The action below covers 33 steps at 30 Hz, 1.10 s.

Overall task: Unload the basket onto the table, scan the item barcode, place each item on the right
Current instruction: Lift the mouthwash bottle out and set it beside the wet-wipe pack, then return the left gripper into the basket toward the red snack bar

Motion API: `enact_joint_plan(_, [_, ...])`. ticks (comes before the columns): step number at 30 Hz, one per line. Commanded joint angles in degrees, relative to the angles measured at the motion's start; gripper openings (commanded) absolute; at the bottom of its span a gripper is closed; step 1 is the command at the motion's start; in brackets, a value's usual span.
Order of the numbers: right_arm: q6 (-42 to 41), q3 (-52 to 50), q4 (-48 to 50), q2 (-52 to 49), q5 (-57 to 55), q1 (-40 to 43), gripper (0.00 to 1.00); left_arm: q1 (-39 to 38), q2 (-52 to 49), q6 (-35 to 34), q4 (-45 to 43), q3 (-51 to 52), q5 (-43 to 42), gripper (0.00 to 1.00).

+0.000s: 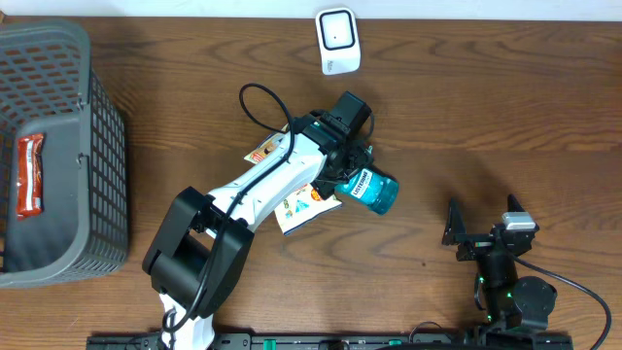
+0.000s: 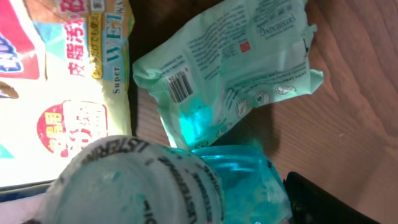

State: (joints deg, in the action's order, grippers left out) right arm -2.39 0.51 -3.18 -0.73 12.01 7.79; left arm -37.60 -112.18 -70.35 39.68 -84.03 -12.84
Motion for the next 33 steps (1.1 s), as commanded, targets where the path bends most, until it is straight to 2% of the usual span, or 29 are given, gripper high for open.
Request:
enact_joint_plan(1, [-0.57,-0.2,-0.07,0.35,-0.07,-0.28,0.99,0.17,-0.07,1.68,-0.15,-0.63,2.01,0.88])
enact_joint_plan(4, [-0.57,-0.2,-0.04,0.35,-0.07,-0.28,0.99,0.17,0.35,3.52,-0.31,-0.66,1.99,1.0])
enact_joint_plan(10, [-0.57,-0.2,-0.07,0.35,-0.07,-0.28,0.99,0.46,3.19,9.01,-0.42,-0.87,2.84,0.98])
enact_joint_plan(13, [-0.57,-0.2,-0.04,0.35,-0.07,-0.28,0.99,1.27,6.75,15.93,-0.33,-2.27,4.83,0.98])
enact_joint_plan(18, [-0.57,-0.2,-0.07,0.35,-0.07,-0.28,0.99,3.91,14.71,31.32,0.0,-6.58,9.05,0.98])
enact_joint_plan(20, [-0.57,-0.2,-0.04,0.35,-0.07,-0.28,0.99,5.46,19.17,37.38,0.0,-7.65,14.47,0.98])
enact_joint_plan(22, [-0.57,-0.2,-0.04,0.35,-0.07,-0.28,0.99,7.37,23.54,40.37,-0.04,-7.78,23.06,0.98])
enact_joint_plan(26, [-0.57,-0.2,-0.04,0.35,-0.07,-0.28,0.99,12.7,30.8,40.17,0.22,-7.76,46.51,0.98])
enact_joint_plan(28, [-0.57,-0.2,-0.04,0.35,-0.07,-0.28,0.99,17.0,33.73,38.34,0.5,-7.76,55.04,0.98])
enact_joint_plan(33, [-0.57,-0.2,-0.07,0.35,-0.07,-0.28,0.99,31.47,36.83,35.76,2.08,-7.72,57.05,0.98])
